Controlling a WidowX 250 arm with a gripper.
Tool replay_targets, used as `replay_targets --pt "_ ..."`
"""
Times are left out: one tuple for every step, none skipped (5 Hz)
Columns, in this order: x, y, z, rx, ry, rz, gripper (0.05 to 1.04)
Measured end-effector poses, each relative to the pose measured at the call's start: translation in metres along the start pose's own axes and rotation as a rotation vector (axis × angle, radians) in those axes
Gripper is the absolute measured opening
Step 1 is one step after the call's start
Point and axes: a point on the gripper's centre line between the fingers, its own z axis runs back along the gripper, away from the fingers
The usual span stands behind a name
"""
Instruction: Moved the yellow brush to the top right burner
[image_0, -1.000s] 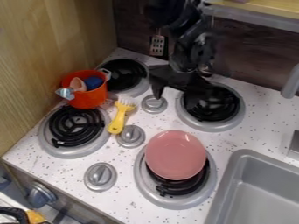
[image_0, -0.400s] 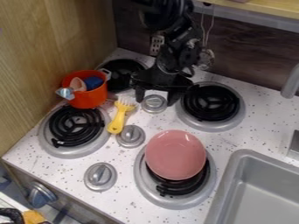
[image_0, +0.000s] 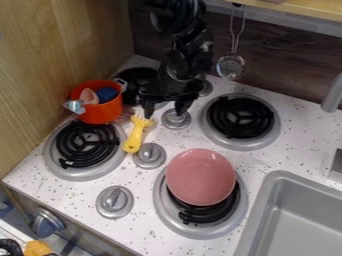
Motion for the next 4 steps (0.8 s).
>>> replay_targets --pt "0.007 0.008 -0.003 0.028 -0.028 0.062 1.001" --pt "0.008 0.019 -0.011 0.034 -0.025 0.082 1.001" --pt "0.010 0.023 -0.013 0.037 -0.017 0.075 1.001" --pt "0.000 0.030 -0.018 0.046 0.003 0.053 1.001"
